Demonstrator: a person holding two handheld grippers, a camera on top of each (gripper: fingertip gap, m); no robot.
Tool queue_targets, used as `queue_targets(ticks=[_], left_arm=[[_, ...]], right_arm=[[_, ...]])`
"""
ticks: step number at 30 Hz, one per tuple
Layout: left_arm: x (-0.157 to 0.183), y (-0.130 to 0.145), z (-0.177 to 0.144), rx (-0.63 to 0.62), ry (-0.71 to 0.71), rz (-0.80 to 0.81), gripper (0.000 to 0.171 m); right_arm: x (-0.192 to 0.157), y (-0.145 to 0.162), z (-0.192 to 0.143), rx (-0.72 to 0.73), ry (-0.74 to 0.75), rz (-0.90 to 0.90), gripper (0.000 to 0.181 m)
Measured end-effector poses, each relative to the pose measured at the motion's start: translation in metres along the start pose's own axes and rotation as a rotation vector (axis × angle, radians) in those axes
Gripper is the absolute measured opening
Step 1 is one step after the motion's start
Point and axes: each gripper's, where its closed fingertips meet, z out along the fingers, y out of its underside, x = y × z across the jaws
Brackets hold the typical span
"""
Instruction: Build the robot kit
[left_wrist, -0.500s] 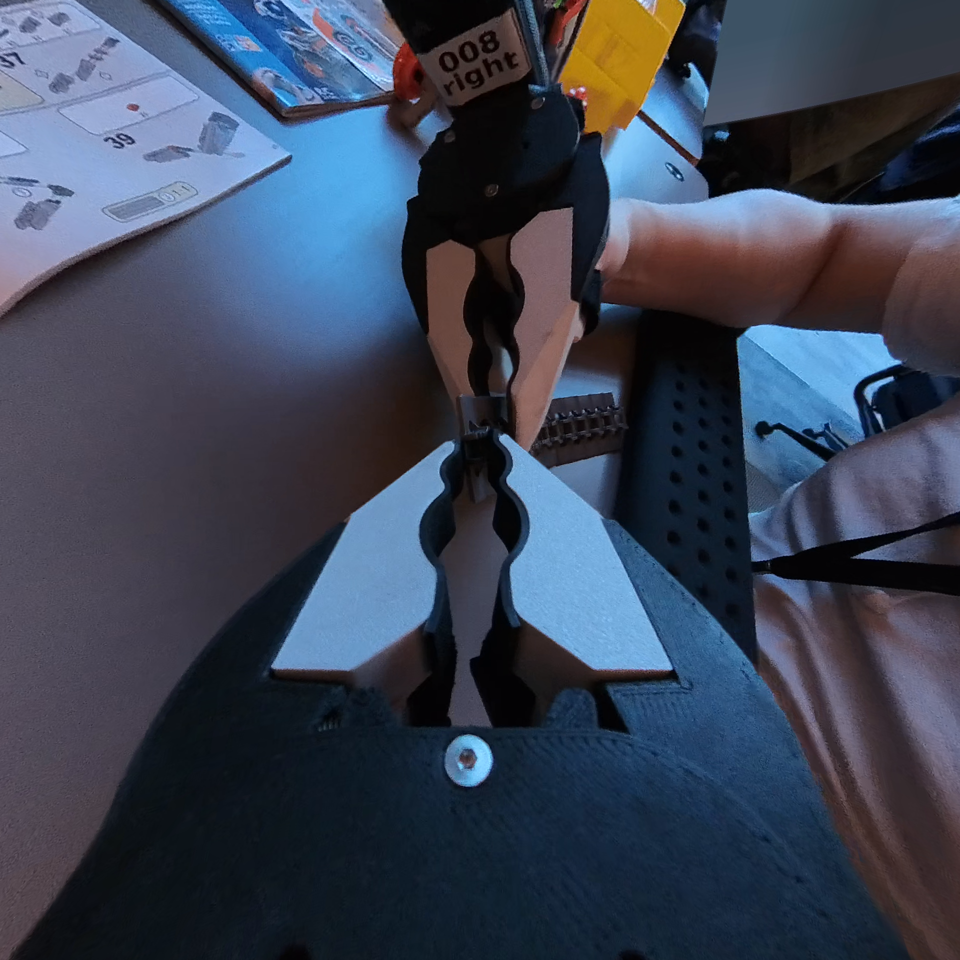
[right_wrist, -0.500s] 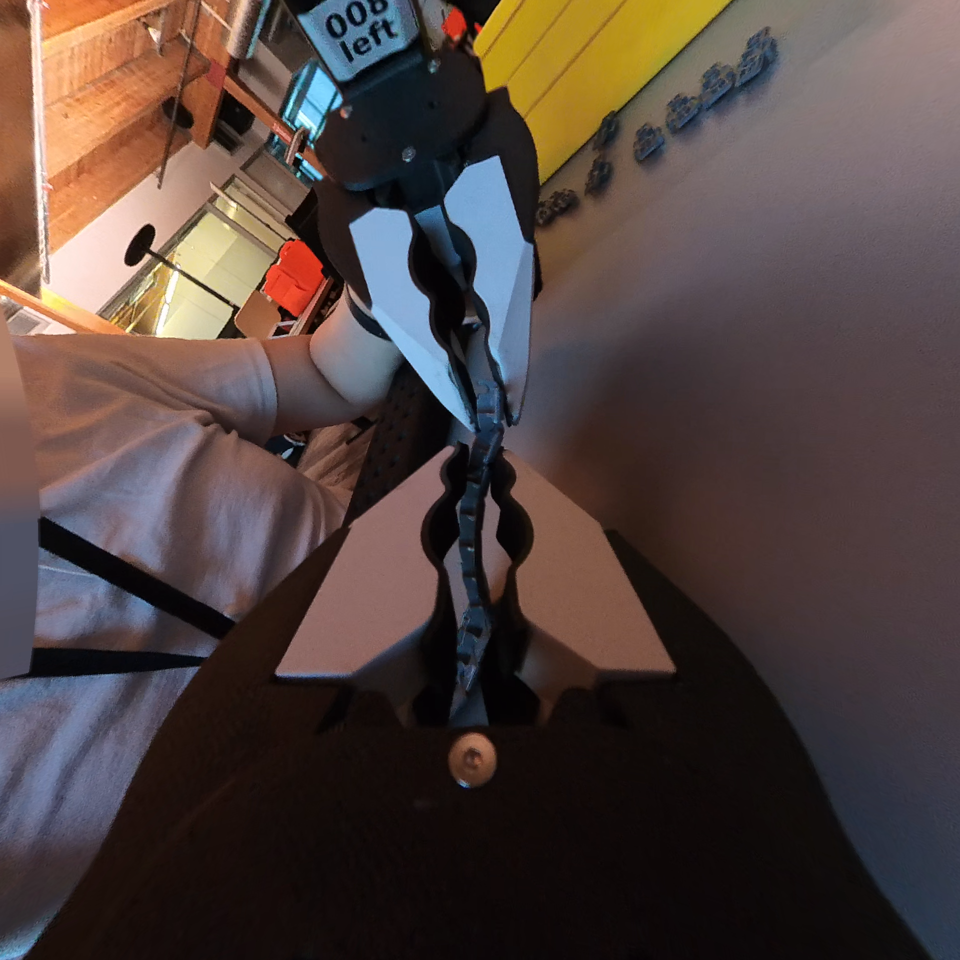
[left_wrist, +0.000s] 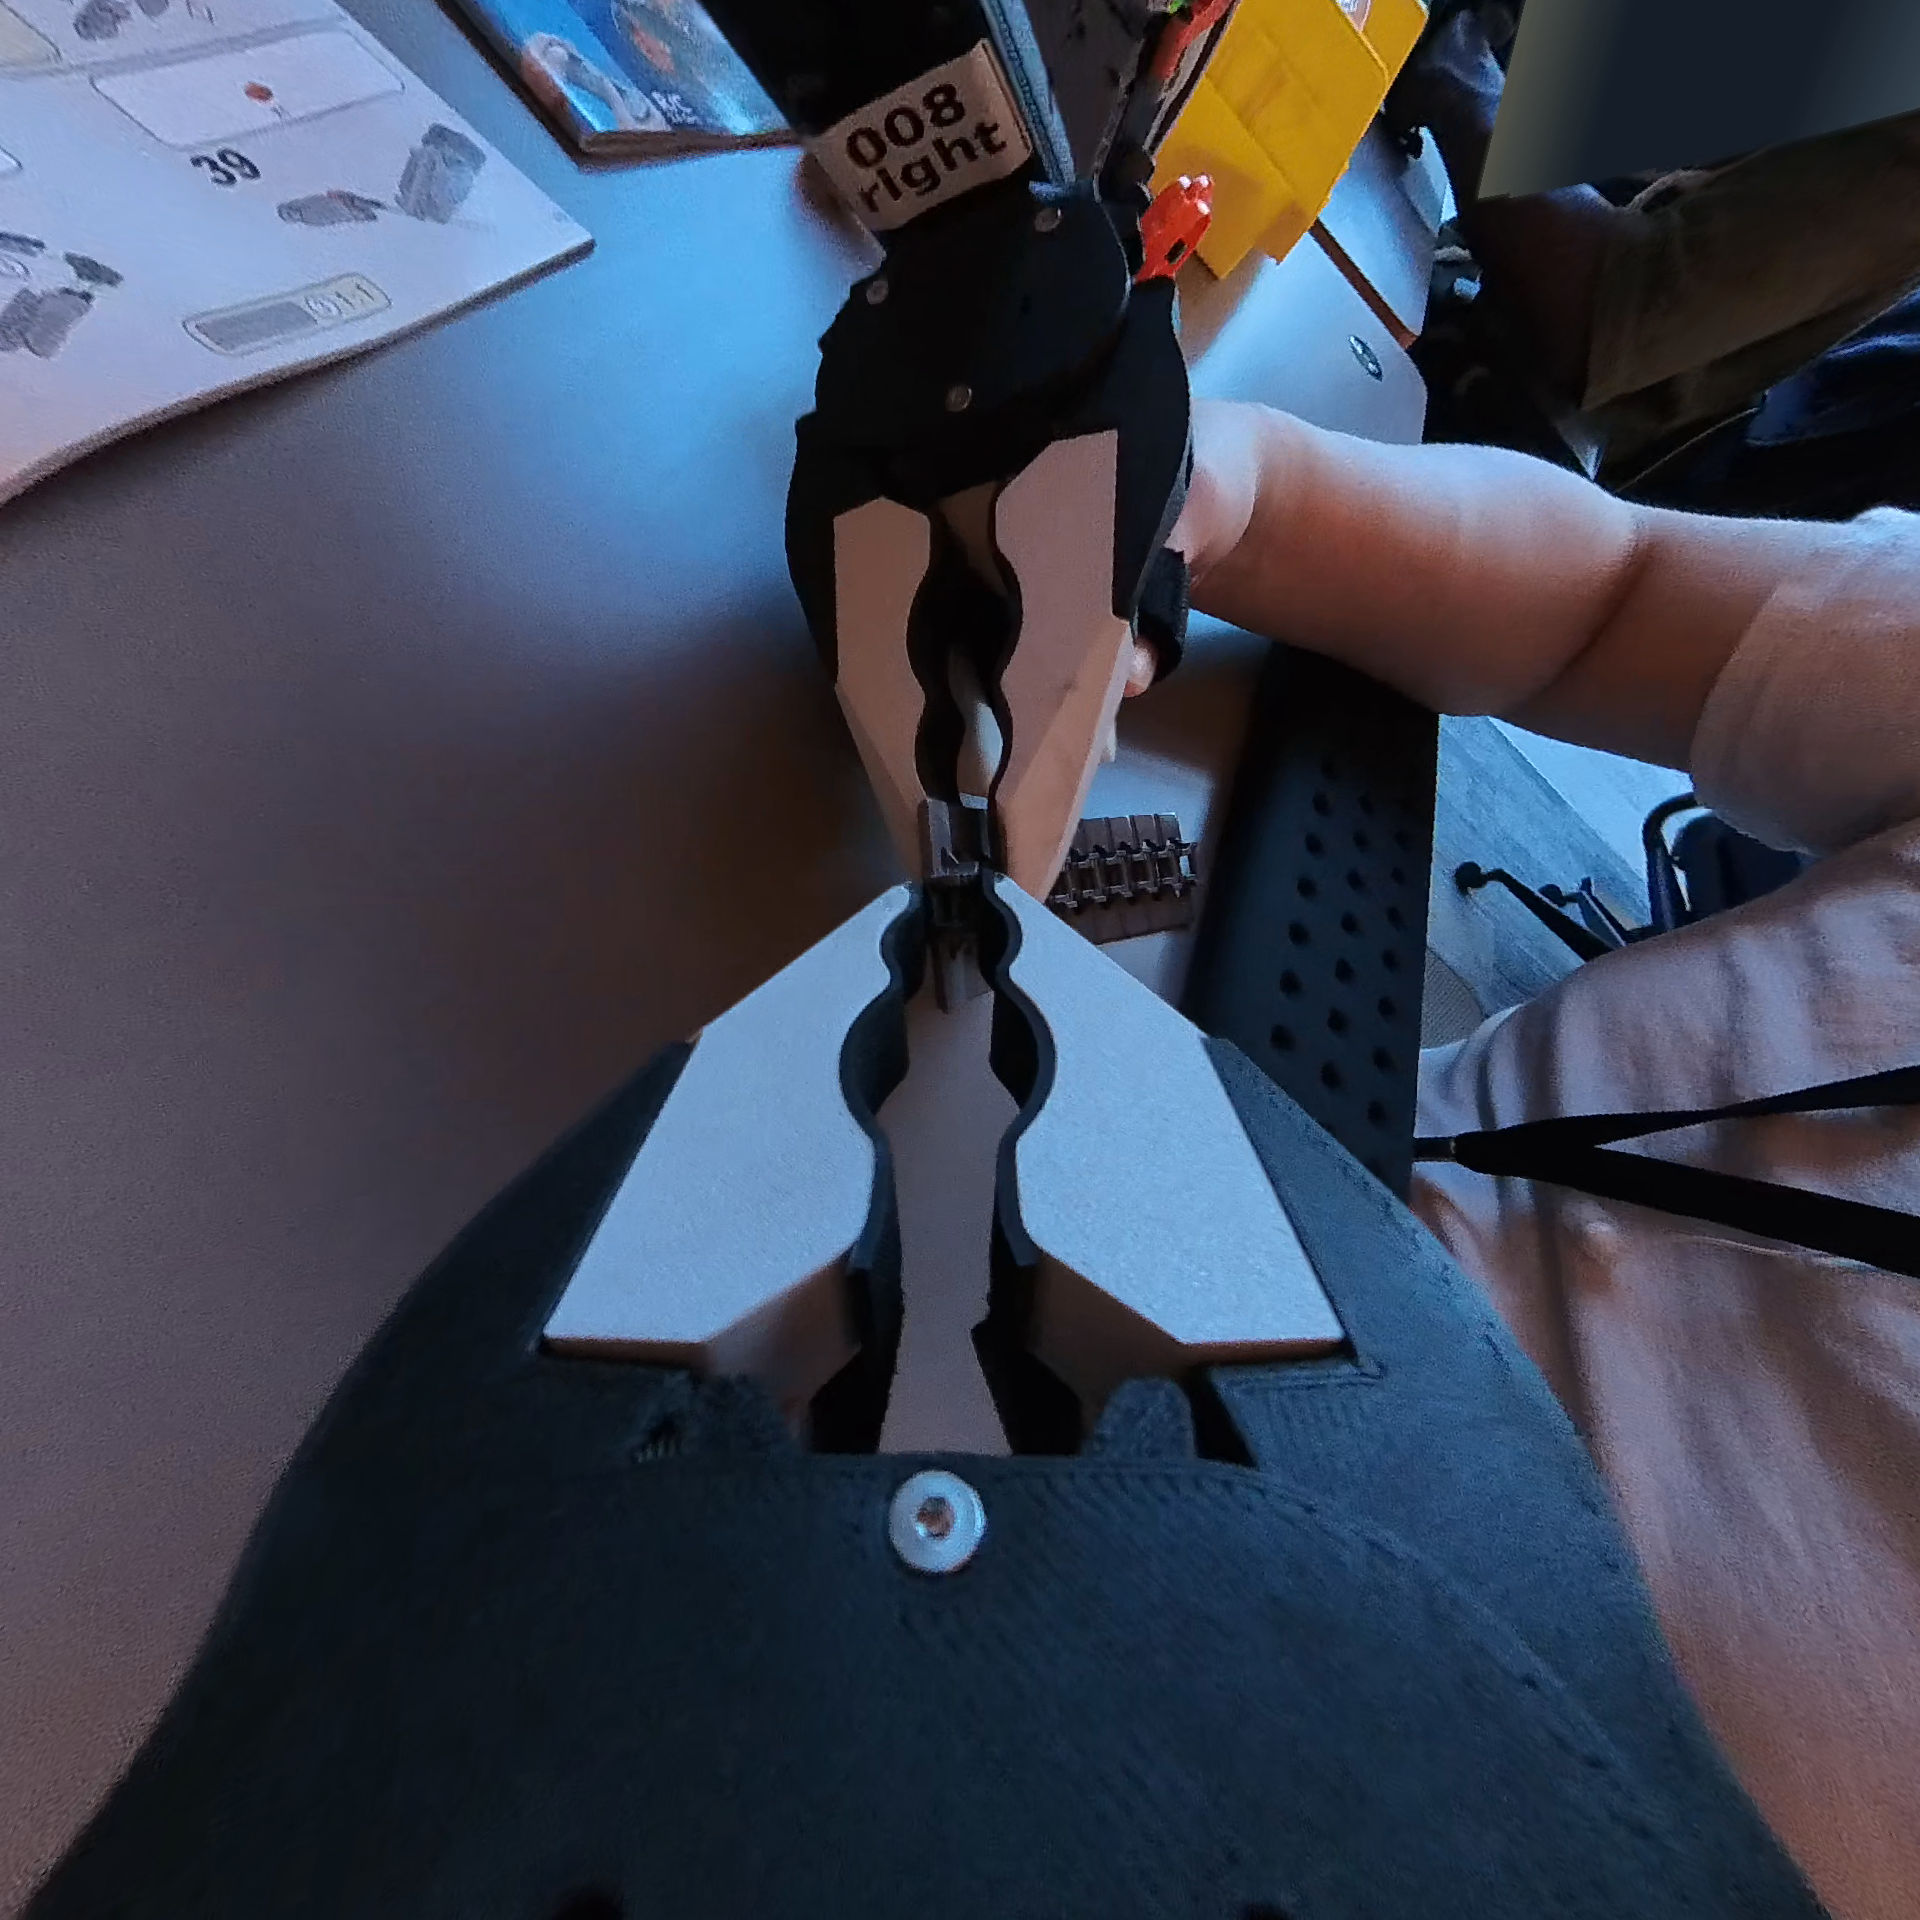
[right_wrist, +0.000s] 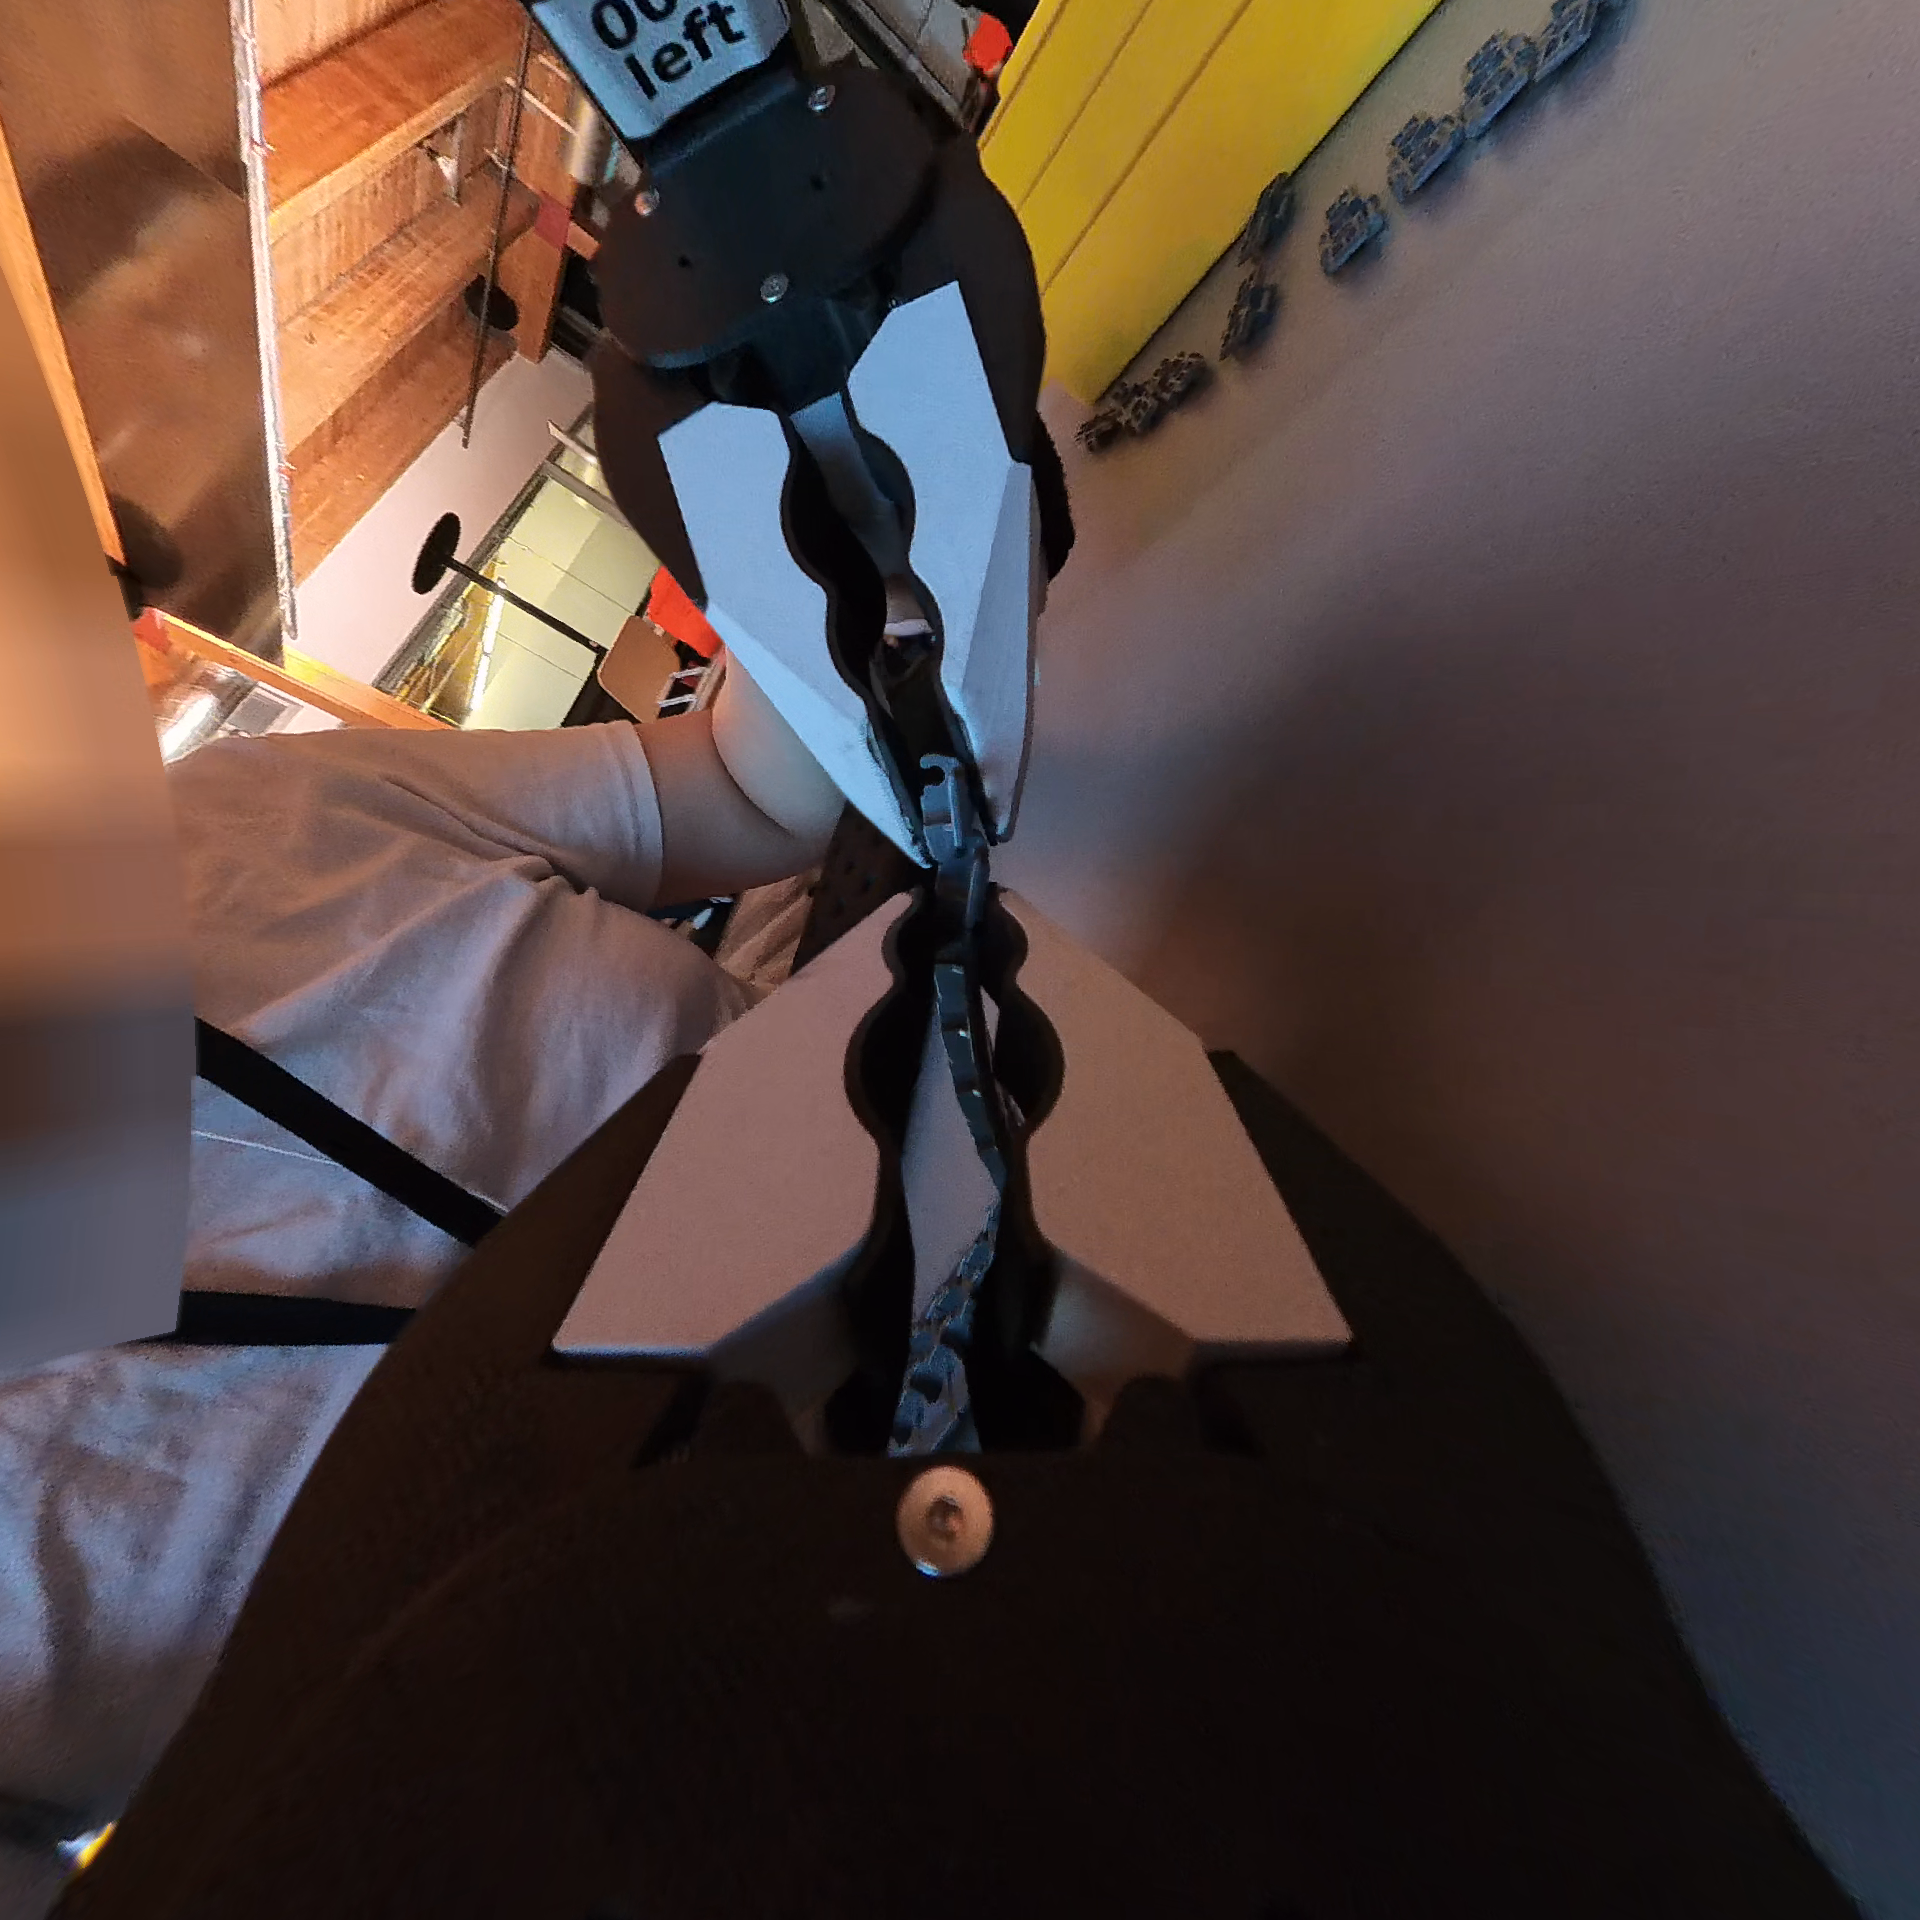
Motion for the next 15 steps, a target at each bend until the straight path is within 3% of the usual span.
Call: queue_targets(ticks=[15], left_arm=[[0.0031, 0.0023, -0.0001, -0.142, 0.029, -0.054, 0.007]], right_arm=[[-0.0023, 0.0, -0.0004, 0.002, -0.016, -0.003, 0.004]])
